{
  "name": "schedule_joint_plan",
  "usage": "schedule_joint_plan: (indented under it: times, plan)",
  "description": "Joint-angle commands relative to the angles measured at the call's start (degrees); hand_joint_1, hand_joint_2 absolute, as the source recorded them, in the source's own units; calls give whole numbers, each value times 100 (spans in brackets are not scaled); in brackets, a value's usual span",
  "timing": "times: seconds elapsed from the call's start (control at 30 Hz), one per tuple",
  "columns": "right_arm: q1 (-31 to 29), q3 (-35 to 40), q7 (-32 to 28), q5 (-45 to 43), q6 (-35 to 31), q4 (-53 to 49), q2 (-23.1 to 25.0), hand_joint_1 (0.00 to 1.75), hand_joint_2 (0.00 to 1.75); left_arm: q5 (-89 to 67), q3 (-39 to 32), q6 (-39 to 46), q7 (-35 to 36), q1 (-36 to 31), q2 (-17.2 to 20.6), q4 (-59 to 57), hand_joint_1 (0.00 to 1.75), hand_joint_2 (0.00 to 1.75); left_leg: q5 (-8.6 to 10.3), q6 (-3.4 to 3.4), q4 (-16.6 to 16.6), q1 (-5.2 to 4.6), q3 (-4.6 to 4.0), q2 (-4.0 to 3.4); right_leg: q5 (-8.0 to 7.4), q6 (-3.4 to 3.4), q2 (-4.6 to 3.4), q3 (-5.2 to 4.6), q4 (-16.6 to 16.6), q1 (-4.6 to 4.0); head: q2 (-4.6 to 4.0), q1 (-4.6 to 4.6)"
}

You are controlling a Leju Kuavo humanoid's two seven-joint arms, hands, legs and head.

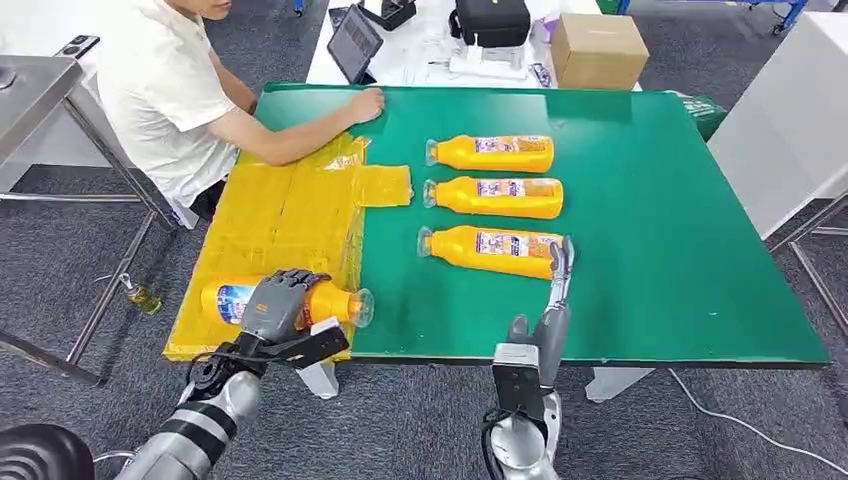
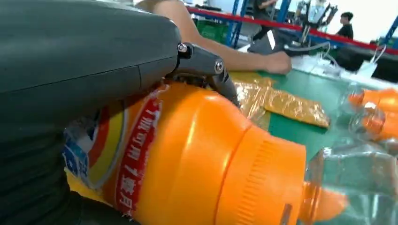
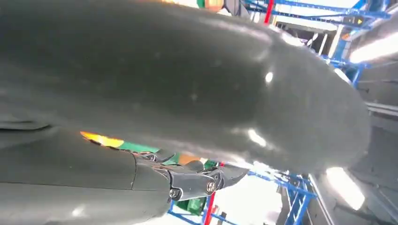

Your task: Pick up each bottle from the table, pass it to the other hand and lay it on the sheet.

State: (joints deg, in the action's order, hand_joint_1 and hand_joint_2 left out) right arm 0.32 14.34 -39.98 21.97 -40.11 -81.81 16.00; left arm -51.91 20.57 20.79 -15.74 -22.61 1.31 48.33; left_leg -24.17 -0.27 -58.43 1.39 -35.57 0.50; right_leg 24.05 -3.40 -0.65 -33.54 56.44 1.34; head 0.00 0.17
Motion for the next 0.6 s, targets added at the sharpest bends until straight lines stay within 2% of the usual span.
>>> schedule_joint_plan:
  times: [0.03, 0.33, 0.6]
  plan:
    - [-182, 173, -2, -93, 11, 592, -252, 0, 0, 219, -108, -108, 29, -236, -166, -1390, 0, 175, 0, 6, 13, -1, 23, -20, -8, 13, -12, 16, -14, -3, 0, 2]
    - [-183, 130, -2, -139, 11, 663, -258, 0, 0, 286, -144, -353, 60, -365, -191, -1637, 0, 175, 2, 5, 13, 1, 27, -19, -6, 14, -10, 24, -14, -5, 0, 0]
    - [-222, 36, -2, -155, 11, 745, -263, 0, 0, 390, -150, -1161, 361, -629, -225, -2126, 0, 175, 3, 1, 8, -1, 39, -8, -3, 11, -4, 42, -7, -3, 0, 0]
